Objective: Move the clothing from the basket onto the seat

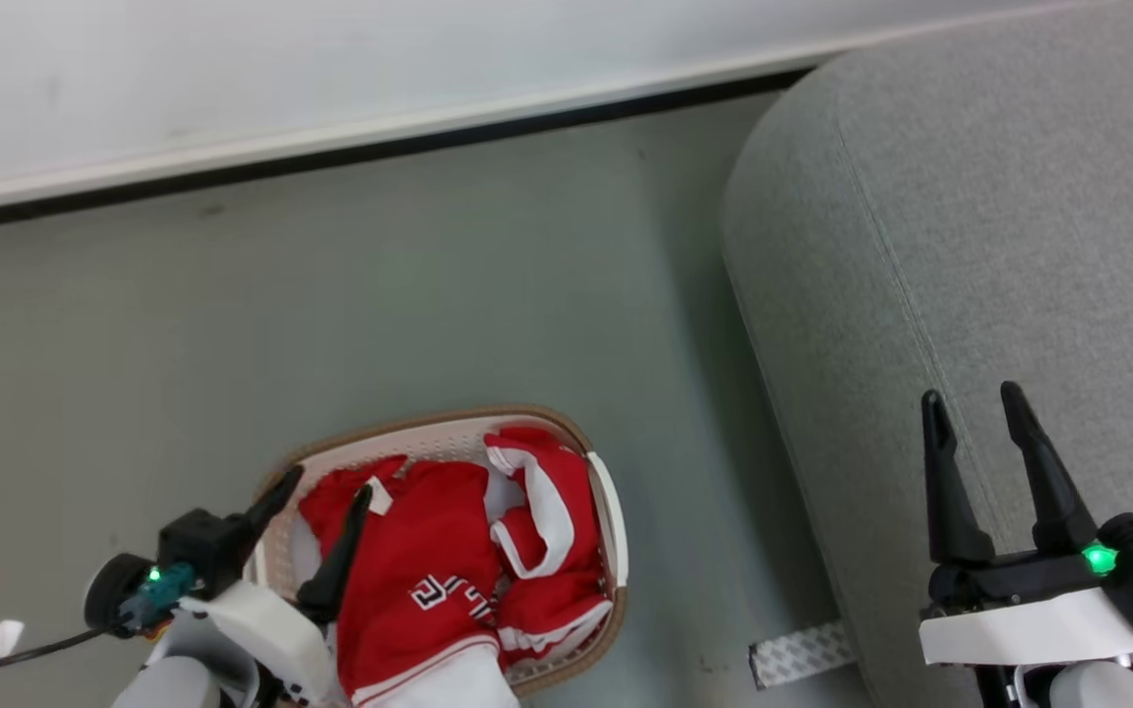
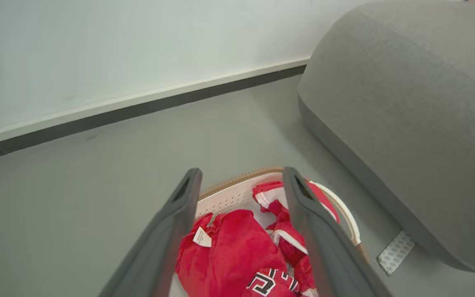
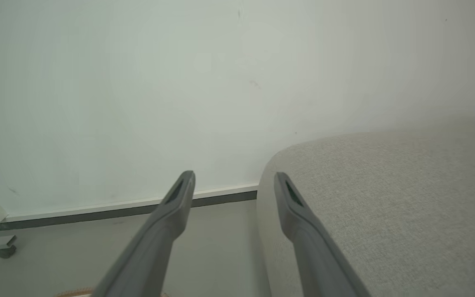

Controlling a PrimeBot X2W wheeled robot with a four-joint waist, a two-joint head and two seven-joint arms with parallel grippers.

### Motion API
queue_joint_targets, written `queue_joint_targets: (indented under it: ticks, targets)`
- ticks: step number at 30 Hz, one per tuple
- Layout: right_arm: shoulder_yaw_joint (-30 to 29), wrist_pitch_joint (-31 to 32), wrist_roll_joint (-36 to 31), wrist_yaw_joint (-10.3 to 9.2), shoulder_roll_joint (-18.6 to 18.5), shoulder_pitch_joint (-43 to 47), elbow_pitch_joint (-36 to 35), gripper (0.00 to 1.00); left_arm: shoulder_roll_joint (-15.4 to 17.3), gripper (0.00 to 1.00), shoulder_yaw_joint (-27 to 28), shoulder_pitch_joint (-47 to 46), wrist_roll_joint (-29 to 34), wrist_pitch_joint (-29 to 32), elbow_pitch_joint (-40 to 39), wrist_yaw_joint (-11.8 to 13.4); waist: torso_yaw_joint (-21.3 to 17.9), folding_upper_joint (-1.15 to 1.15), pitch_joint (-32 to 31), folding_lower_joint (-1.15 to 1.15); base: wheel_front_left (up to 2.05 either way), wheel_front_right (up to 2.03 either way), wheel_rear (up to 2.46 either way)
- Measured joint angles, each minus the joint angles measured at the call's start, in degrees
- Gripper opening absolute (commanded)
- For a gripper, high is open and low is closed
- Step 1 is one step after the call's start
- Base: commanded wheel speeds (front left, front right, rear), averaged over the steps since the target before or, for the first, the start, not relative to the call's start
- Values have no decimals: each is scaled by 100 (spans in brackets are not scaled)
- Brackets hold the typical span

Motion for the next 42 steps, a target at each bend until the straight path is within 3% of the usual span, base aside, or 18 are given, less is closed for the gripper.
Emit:
queue_joint_targets:
  ticks: [9,19,30,36,37,38,39,42]
  targets:
    - [-16,0,213,0,-5,-203,-497,100,456,100,-1751,-995,-809,343,1377,0,-344,0,713,0,0,0,0]
    - [24,0,407,0,-8,-327,-831,100,981,100,-3709,-1853,-2004,1235,1948,0,-699,0,1476,0,0,0,0]
    - [308,0,711,0,-5,-406,-965,100,1394,100,-5139,-2625,-2453,1868,2271,1,-1127,0,2165,-1,0,0,0]
    - [402,0,870,0,-8,-420,-1015,100,1400,100,-5398,-2830,-2466,2126,2270,1,-1351,0,2405,-1,0,0,0]
    - [428,0,889,0,-7,-423,-1025,100,1403,69,-5412,-2832,-2465,2173,2269,1,-1382,0,2436,-1,0,0,0]
    - [443,0,905,0,-5,-426,-1029,100,1405,28,-5425,-2832,-2458,2220,2254,1,-1411,0,2460,-1,0,0,0]
    - [448,0,910,0,-7,-427,-1032,100,1412,0,-5433,-2832,-2458,2242,2231,1,-1433,0,2479,-1,0,0,0]
    - [452,0,912,0,-5,-428,-1026,100,1438,0,-5447,-2835,-2458,2265,2158,0,-1458,0,2498,-1,0,0,0]
